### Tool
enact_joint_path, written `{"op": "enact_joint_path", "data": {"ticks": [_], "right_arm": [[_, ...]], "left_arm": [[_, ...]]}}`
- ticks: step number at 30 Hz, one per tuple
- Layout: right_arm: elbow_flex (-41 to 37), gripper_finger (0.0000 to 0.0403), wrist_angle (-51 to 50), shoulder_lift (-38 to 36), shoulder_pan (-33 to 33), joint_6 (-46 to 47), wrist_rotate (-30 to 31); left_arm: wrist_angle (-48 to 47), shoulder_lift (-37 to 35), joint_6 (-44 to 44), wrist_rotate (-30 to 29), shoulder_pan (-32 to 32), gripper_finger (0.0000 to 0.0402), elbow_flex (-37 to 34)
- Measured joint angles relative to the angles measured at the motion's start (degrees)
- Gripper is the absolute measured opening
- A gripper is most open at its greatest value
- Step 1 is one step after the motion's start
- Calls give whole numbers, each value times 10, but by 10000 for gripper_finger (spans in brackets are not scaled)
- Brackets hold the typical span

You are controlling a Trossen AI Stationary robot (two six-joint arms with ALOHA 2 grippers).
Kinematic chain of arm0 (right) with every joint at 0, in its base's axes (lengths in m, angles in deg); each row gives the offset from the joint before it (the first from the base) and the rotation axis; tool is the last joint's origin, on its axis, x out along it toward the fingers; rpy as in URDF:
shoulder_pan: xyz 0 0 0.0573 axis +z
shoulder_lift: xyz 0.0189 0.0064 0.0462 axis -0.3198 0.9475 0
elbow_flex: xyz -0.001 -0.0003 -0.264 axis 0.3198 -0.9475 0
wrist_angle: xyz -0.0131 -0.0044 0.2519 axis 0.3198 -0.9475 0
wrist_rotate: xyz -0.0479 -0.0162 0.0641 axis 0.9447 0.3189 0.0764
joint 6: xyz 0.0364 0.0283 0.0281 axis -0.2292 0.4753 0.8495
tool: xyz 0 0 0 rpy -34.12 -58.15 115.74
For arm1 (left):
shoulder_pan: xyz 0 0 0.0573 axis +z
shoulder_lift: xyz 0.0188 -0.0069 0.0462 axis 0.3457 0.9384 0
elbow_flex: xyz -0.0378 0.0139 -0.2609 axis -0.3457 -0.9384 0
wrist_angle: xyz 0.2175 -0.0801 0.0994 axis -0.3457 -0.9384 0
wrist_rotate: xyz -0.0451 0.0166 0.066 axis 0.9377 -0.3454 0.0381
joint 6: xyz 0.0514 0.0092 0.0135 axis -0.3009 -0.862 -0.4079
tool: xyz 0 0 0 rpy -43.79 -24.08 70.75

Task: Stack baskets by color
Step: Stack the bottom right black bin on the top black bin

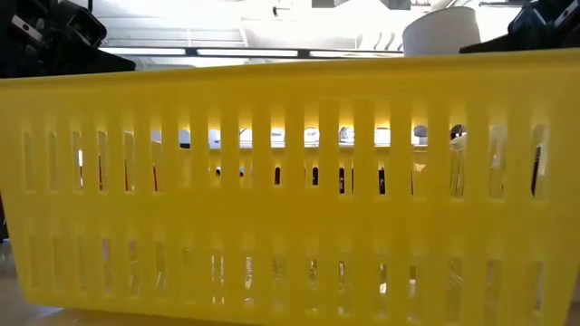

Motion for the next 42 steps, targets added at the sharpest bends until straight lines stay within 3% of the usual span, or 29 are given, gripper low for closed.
{"op": "enact_joint_path", "data": {"ticks": [9, 16, 21, 25, 29, 34, 42], "right_arm": [[0, 99, 122, 0, 0, -112, -18], [0, 99, 222, 0, 0, -119, -82], [8, 99, 223, 0, 0, -113, -88], [61, 99, 137, 7, 0, -99, -83], [159, 99, -58, 42, 0, -67, -50], [283, 99, -297, 126, 0, 30, -40], [421, 99, -509, 277, 37, 152, -58]], "left_arm": [[2, 0, 1, 0, 0, 90, 0], [2, 0, 1, 0, 0, 90, 0], [2, 0, 5, 0, 0, 90, 0], [2, 0, 10, 0, 0, 90, 0], [2, 0, 10, 0, 0, 90, 0], [2, 0, 10, 0, 0, 90, 0], [1, 0, 10, 0, 0, 90, 0]]}}
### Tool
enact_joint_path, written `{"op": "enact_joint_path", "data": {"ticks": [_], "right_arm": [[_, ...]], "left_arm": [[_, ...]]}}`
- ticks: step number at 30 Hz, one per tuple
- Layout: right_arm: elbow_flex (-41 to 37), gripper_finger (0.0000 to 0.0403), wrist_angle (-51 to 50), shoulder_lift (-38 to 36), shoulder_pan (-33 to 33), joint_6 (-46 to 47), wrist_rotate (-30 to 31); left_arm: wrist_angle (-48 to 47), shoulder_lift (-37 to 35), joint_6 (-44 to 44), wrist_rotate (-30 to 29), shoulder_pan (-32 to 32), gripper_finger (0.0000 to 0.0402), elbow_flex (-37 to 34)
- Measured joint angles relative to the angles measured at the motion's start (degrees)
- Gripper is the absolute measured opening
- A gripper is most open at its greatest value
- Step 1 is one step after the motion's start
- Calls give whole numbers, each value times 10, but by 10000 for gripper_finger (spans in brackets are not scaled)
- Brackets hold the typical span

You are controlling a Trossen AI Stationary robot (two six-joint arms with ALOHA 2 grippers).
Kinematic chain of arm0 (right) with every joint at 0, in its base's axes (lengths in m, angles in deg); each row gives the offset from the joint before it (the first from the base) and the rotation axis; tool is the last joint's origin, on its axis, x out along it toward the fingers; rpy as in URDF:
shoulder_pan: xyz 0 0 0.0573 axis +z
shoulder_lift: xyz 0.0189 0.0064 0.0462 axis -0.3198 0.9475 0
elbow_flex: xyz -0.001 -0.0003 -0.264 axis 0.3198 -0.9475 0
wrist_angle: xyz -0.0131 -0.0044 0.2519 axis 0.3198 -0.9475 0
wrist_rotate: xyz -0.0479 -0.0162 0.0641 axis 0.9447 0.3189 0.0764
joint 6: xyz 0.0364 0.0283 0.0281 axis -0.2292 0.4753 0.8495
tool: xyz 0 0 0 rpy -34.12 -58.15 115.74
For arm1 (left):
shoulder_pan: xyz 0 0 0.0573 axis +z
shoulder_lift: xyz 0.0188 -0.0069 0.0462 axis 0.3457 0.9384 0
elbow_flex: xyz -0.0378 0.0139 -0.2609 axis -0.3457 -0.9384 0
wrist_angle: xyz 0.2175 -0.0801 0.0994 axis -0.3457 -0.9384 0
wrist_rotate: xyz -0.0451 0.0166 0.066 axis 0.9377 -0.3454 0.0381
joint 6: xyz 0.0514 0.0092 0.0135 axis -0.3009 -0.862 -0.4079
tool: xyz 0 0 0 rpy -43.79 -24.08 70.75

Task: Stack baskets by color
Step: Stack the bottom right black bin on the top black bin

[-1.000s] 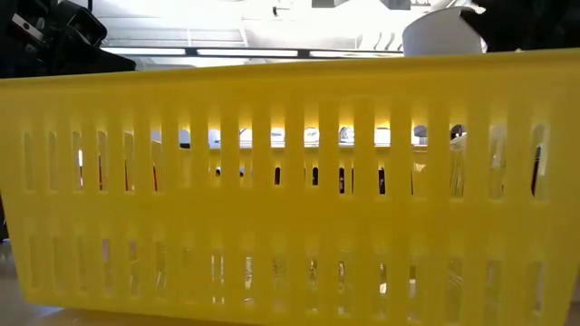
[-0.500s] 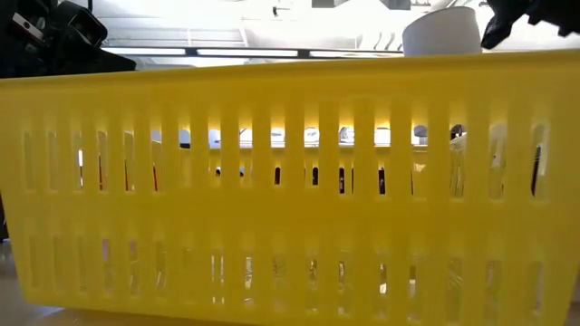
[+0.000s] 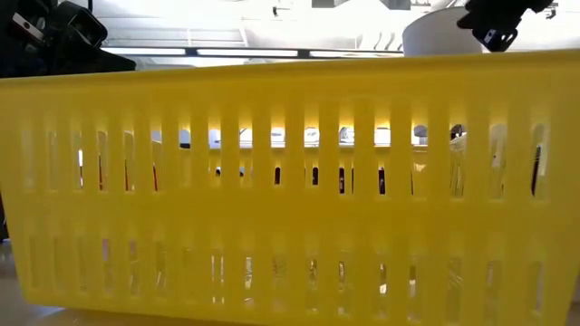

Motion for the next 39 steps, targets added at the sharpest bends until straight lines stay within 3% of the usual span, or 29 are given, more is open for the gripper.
{"op": "enact_joint_path", "data": {"ticks": [16, 29, 39], "right_arm": [[172, 99, -153, 251, 122, 80, 0], [182, 99, -155, 363, 164, 154, -47], [182, 99, -143, 441, 192, 215, -51]], "left_arm": [[-2, 0, 0, 0, 0, 90, 0], [-2, 0, 0, 0, 0, 90, 0], [-2, 0, 0, 0, 0, 90, 0]]}}
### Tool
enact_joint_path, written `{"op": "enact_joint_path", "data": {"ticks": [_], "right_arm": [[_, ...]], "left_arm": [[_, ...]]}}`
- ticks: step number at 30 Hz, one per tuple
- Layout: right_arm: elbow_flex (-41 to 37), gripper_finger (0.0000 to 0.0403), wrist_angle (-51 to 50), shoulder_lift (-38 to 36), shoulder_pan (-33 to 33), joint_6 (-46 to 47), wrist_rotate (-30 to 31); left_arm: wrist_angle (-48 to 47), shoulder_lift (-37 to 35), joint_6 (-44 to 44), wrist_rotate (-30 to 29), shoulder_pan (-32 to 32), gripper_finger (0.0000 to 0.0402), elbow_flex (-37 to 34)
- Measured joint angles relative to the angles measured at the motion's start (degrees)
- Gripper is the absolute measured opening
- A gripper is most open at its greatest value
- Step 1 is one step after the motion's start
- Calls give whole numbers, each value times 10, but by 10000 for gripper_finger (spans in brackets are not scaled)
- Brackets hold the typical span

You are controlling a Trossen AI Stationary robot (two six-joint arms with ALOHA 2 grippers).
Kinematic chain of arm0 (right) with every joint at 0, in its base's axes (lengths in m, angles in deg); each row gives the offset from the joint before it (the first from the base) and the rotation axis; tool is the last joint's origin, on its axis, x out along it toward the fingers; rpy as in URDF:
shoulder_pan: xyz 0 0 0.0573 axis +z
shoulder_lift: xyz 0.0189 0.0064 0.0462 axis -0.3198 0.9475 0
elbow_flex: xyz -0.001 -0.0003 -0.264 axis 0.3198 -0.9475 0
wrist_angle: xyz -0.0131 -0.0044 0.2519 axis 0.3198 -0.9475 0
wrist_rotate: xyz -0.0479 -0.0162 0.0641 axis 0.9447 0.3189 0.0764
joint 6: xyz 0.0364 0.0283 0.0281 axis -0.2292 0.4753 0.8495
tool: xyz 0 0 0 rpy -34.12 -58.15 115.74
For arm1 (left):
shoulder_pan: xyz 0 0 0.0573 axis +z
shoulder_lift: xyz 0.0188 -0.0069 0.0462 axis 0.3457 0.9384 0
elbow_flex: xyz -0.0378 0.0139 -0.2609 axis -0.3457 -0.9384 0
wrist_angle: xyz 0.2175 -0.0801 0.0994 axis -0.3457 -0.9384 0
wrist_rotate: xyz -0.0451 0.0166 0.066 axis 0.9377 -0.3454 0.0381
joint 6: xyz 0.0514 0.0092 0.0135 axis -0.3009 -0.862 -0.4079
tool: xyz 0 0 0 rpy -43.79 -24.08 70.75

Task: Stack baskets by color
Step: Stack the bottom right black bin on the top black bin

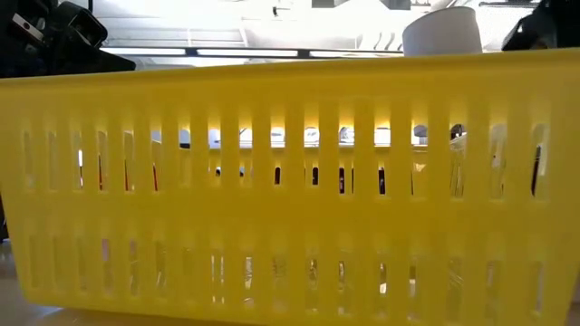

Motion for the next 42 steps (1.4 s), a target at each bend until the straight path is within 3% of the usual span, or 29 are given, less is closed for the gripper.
{"op": "enact_joint_path", "data": {"ticks": [16, 34, 42], "right_arm": [[0, 99, 28, 69, 2, 35, -37], [-1, 99, 36, 75, 5, 71, -35], [-1, 99, 45, 118, 6, 71, -38]], "left_arm": [[-2, 0, 0, 0, 0, 90, 0], [-2, 0, 0, 0, 0, 90, 0], [-2, 0, 0, 0, 0, 90, 0]]}}
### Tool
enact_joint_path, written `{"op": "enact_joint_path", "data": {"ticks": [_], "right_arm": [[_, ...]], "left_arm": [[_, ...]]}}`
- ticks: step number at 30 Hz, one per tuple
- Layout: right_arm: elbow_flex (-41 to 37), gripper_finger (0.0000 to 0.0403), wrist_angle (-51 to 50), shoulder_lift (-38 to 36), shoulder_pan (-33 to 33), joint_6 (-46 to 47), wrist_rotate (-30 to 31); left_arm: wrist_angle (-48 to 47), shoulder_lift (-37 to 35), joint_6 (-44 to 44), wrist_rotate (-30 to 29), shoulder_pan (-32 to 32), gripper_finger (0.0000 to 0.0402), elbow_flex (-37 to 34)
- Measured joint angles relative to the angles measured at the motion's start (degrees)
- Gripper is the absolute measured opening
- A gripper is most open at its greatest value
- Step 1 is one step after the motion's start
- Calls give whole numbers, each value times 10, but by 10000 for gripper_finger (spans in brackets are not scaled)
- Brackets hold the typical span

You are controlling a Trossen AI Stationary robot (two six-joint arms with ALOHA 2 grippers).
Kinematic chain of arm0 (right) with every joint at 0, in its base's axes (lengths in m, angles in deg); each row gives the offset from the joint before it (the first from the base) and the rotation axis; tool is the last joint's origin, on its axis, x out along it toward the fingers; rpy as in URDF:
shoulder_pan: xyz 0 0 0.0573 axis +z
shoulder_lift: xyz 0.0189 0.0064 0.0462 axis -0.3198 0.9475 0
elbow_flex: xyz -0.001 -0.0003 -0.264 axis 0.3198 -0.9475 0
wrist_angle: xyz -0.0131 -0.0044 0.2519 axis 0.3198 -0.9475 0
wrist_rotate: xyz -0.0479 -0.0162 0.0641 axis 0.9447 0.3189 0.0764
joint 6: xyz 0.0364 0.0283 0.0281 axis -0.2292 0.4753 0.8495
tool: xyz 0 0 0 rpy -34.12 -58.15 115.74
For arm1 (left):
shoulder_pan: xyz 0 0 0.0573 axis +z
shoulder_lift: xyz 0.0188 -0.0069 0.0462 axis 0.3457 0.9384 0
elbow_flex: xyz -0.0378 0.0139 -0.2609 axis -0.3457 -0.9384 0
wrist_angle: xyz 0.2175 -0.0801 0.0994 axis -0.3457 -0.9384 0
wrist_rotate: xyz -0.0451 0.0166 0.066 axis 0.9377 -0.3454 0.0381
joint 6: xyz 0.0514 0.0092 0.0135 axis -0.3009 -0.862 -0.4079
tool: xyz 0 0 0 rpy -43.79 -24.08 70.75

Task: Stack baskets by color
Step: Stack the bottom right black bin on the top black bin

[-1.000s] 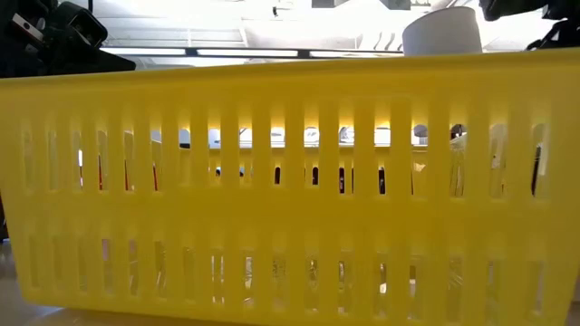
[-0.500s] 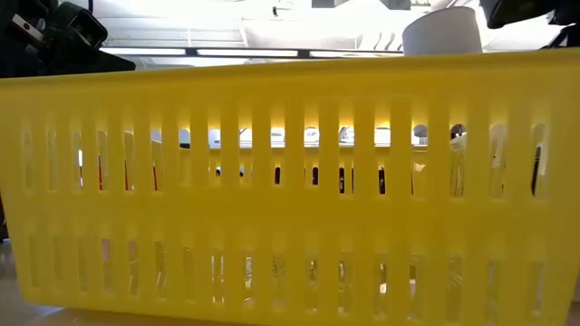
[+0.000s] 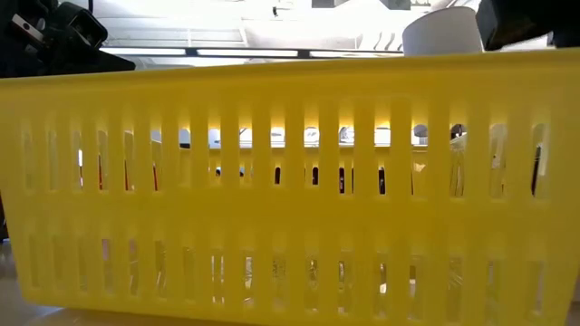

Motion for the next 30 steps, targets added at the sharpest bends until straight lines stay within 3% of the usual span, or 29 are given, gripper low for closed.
{"op": "enact_joint_path", "data": {"ticks": [9, 16, 24, 30], "right_arm": [[0, 96, 1, 29, 0, 3, -13], [0, 10, 1, 29, -2, -3, -30], [0, 4, -1, 25, -11, -32, -36], [0, 3, -5, -7, -37, -57, -5]], "left_arm": [[0, 0, 0, 0, 0, 90, 0], [0, 0, 0, 0, 0, 90, 0], [0, 0, 0, 0, 0, 90, 0], [0, 0, 0, 0, 0, 90, 0]]}}
